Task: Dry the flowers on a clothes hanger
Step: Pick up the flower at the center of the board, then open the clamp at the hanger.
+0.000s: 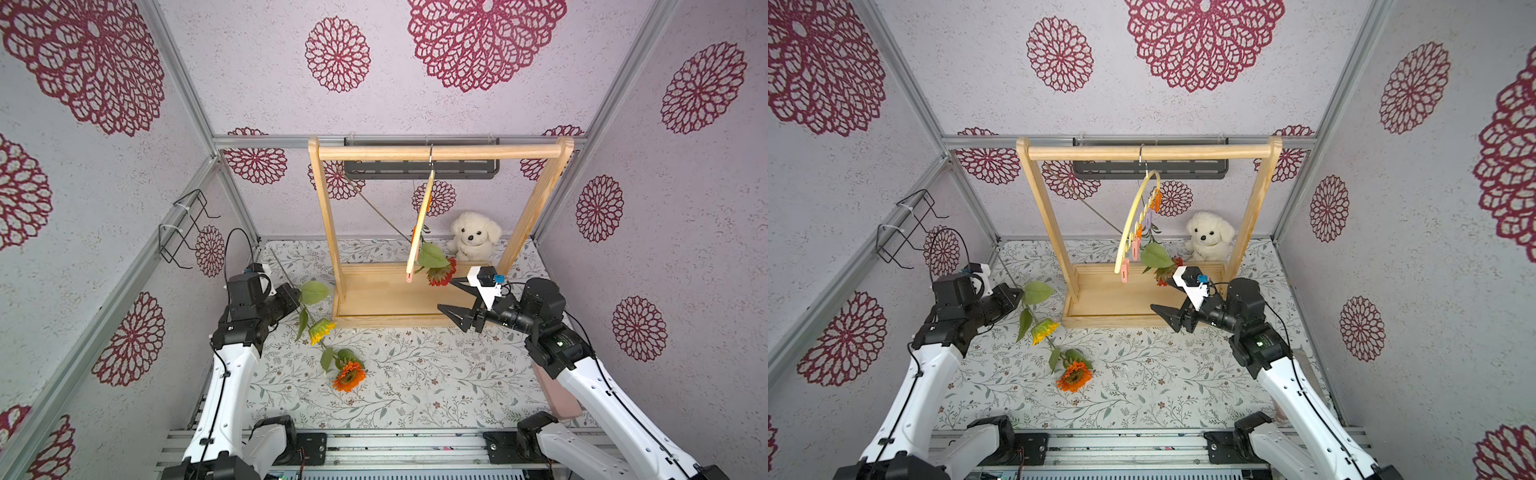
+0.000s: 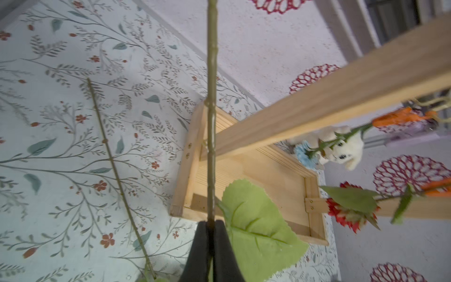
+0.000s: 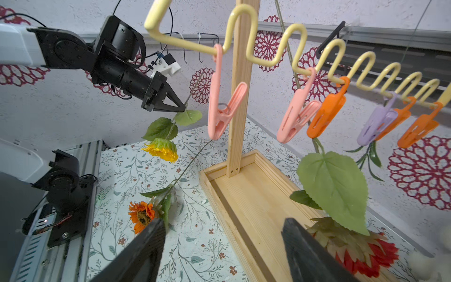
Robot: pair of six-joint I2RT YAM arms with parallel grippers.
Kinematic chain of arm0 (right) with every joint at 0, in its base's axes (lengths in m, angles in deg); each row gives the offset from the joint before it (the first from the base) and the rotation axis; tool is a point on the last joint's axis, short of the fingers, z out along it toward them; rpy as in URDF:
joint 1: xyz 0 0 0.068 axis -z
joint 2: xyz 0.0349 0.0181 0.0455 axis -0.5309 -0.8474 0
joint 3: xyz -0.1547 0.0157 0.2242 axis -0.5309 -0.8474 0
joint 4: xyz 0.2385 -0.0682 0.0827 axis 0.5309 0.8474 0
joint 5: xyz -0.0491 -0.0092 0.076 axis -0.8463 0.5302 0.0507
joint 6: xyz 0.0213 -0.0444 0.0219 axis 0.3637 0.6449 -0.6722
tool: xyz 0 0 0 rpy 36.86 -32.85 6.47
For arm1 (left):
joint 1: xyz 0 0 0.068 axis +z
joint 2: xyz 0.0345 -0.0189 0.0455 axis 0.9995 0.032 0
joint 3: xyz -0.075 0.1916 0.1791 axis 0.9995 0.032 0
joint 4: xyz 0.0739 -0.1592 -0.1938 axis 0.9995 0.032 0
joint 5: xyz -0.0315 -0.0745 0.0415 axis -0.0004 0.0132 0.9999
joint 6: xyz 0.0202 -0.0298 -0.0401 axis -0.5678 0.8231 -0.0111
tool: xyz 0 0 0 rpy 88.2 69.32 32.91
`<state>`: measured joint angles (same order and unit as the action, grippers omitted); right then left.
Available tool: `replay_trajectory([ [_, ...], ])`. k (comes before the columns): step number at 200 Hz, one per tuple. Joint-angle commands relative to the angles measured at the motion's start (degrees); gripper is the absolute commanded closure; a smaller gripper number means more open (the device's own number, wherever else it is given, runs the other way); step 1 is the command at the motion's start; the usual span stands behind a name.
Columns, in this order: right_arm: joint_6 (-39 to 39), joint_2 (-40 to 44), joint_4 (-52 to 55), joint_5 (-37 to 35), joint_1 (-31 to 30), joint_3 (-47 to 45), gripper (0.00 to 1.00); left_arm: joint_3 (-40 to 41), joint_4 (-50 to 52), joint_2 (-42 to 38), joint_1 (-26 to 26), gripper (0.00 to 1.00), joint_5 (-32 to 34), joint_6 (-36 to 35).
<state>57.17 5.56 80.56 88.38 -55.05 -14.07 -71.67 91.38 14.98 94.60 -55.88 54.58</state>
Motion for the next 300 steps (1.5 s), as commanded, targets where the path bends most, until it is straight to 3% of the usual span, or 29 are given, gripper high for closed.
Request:
replay_trajectory([
  [1,-7.7,-2.6,-5.5,7.1,2.0,4.4,0.20,1.3,-7.0,-1.2,-4.8,1.00,-5.4,-2.7],
  [50,-17.8,-11.7,-9.4,13.5,7.1,11.6,0.21,5.5,-26.3,-5.1,-19.3,1.00,1.4,-4.7],
  [80,-20.4,-18.8,-7.4,16.3,8.1,18.0,0.23,1.9,-29.8,1.4,-26.4,1.00,3.4,-7.5],
  [111,-25.2,-25.0,-9.9,17.0,7.9,22.2,0.24,-1.6,-37.9,10.4,-30.8,1.00,5.2,-5.0],
  [137,-26.2,-28.3,-12.0,17.5,7.3,24.5,0.24,-3.0,-47.5,16.1,-31.9,1.00,8.1,-0.7],
  [186,-25.0,-33.9,-11.9,17.9,5.0,30.3,0.25,-5.8,-56.6,23.6,-32.1,1.00,10.1,7.1],
  [245,-23.7,-37.7,-11.2,18.0,3.3,34.0,0.25,-4.2,-68.2,28.0,-32.2,1.00,11.6,17.5],
  [300,-21.4,-40.9,-6.4,17.6,3.1,38.1,0.33,-1.0,-78.0,31.1,-33.1,1.00,12.7,23.5],
])
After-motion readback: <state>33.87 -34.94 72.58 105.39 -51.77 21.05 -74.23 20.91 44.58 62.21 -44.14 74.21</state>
